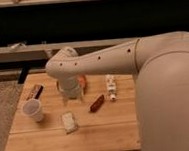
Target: Place the pepper in the ceramic bowl
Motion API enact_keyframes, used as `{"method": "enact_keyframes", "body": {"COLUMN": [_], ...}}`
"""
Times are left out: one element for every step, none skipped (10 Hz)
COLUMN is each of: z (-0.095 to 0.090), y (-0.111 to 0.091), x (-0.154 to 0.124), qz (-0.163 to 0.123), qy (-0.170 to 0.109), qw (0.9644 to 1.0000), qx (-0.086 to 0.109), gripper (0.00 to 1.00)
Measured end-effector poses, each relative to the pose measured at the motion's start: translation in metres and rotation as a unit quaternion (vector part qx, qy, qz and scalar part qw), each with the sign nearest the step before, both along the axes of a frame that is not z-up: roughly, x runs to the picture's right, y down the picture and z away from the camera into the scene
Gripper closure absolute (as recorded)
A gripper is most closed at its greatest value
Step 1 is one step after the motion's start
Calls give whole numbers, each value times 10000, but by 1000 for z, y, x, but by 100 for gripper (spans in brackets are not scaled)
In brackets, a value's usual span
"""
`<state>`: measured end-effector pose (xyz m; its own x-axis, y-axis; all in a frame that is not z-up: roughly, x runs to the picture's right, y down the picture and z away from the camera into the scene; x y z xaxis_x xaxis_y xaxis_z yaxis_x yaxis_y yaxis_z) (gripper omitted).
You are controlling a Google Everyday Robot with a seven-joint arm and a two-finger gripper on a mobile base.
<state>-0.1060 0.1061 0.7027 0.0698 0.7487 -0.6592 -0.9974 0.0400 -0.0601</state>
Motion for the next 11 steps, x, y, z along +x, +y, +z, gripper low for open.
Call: {"method": "enact_keyframes", "body": {"z": [0, 0, 0, 0, 0, 0, 0, 8, 19, 32, 46], "y": [0, 0, 0, 0, 0, 0, -1, 2, 7, 12, 15], "x": [0, 0, 0, 0, 0, 0, 1, -1, -1, 1, 5], "qz": [0, 0, 0, 0, 0, -4, -19, -98, -132, -127, -104], "qy": [0, 0, 0, 0, 0, 0, 27, 119, 229, 349, 470], "qw": [10000, 10000, 10000, 10000, 10000, 10000, 10000, 9999, 9996, 9992, 9987], "qx": [0, 0, 0, 0, 0, 2, -14, -65, -118, -156, -190], "gripper": [35, 35, 35, 35, 35, 35, 35, 35, 35, 35, 35]}}
